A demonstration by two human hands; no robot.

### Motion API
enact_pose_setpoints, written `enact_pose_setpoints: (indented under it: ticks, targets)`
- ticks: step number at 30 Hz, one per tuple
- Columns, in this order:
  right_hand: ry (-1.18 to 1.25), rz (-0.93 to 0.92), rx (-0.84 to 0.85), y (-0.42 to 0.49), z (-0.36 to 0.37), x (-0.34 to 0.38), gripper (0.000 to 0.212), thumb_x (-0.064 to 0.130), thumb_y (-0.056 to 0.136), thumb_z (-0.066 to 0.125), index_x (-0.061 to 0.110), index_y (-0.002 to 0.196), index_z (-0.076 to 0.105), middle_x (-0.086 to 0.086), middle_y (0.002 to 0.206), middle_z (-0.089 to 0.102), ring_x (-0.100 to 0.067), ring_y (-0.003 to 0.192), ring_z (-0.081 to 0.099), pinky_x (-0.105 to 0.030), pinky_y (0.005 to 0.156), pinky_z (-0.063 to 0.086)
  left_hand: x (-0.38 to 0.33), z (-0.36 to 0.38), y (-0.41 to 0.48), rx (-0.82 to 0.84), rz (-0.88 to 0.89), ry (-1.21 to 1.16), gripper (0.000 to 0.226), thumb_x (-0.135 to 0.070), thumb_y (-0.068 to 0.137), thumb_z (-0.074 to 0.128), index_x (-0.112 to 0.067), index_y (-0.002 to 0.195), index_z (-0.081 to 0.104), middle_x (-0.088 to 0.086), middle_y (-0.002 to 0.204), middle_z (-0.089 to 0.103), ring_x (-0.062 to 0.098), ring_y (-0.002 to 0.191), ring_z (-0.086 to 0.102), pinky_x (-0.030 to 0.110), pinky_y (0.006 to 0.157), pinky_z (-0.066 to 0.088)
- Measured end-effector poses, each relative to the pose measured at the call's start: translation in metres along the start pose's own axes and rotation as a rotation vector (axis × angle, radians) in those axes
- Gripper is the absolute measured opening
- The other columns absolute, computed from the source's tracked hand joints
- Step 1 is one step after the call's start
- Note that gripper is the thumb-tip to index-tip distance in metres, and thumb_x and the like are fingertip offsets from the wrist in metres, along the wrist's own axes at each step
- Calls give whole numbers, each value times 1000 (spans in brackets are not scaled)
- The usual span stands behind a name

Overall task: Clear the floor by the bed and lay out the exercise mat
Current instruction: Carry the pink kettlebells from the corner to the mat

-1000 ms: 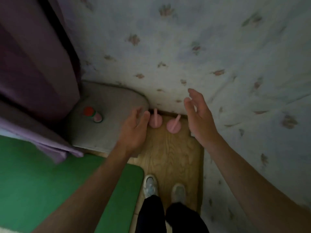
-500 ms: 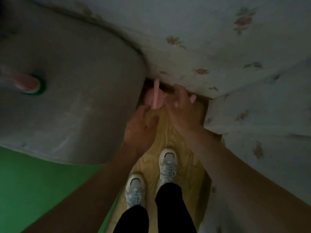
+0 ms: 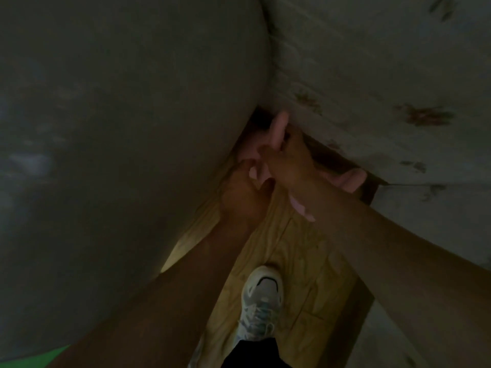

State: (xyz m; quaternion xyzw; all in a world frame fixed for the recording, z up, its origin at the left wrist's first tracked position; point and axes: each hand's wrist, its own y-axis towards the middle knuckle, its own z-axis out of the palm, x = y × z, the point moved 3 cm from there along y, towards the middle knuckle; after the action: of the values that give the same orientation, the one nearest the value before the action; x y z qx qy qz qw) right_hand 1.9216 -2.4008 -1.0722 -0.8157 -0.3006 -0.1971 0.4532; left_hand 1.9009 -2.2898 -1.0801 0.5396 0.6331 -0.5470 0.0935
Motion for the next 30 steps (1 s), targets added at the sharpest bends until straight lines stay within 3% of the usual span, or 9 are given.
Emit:
enact_pose_setpoints:
  ticks: [6, 11, 14, 17, 20, 22, 25, 28, 30]
  targets:
    - [-11, 127, -77, 38, 9, -22, 40, 31, 91, 66, 6, 122, 65, -13, 117, 70, -29, 106, 69, -46, 97, 55, 15, 19, 24, -148, 16, -104, 17, -28, 85, 73, -22, 101, 73, -5, 92, 71, 17, 83, 67, 25, 68, 46]
    - [-65, 94, -48, 15, 7, -21, 48, 35, 81, 67, 5, 118, 69, -16, 114, 73, -33, 107, 70, -50, 96, 55, 17, 15, -1, -143, 74, 89, 23, -31, 88, 67, -16, 105, 68, 6, 98, 71, 26, 89, 65, 37, 72, 51]
    - [-59, 53, -31, -20, 3, -6, 34, 26, 90, 64, 6, 117, 70, -15, 112, 73, -31, 106, 70, -48, 96, 55, 10, 4, -32, -135, 80, 102, 26, -34, 87, 67, -18, 108, 65, 5, 100, 71, 25, 90, 66, 39, 74, 53]
    - [-78, 51, 14, -55, -7, 8, 32, 29, 97, 60, 10, 122, 67, -7, 111, 72, -20, 101, 68, -28, 87, 53, 1, -15, -64, -133, 153, 119, 29, -42, 84, 65, -19, 101, 66, 1, 93, 70, 22, 82, 65, 37, 68, 53]
    - [-66, 61, 20, -106, -28, 31, 25, 32, 101, 56, 11, 108, 68, 9, 80, 64, 8, 64, 60, -2, 53, 38, -22, -43, -104, -160, 213, 178, 29, -43, 81, 69, -19, 96, 66, -7, 87, 61, 13, 77, 57, 29, 62, 42]
    - [-61, 24, 9, -145, -44, 58, 22, 33, 100, 57, 13, 98, 67, 14, 70, 58, 18, 52, 54, 1, 51, 37, -47, -65, -137, -184, 233, 182, 32, -48, 78, 69, -19, 91, 66, -10, 84, 58, 11, 72, 55, 28, 59, 40]
    - [-71, -43, -3, -200, -68, 106, 21, 35, 97, 61, 16, 98, 69, 15, 73, 62, 12, 61, 60, -4, 57, 42, -93, -103, -184, -204, 309, 146, 37, -51, 75, 67, -15, 82, 64, -6, 76, 61, 12, 62, 54, 28, 52, 40]
    - [-74, -55, -63, -251, -96, 156, 25, 44, 86, 68, 22, 95, 72, 10, 81, 72, -8, 79, 71, -38, 85, 58, -135, -152, -230, -215, 341, 167, 24, -28, 76, 78, -9, 79, 63, 5, 73, 65, 23, 62, 60, 31, 54, 45]
    - [-43, -57, -117, -285, -119, 192, 28, 51, 70, 69, 25, 81, 72, 9, 74, 74, -13, 78, 73, -51, 90, 57, -168, -188, -263, -241, 369, 178, 21, -23, 75, 77, -8, 77, 63, 8, 70, 65, 27, 60, 61, 34, 55, 47]
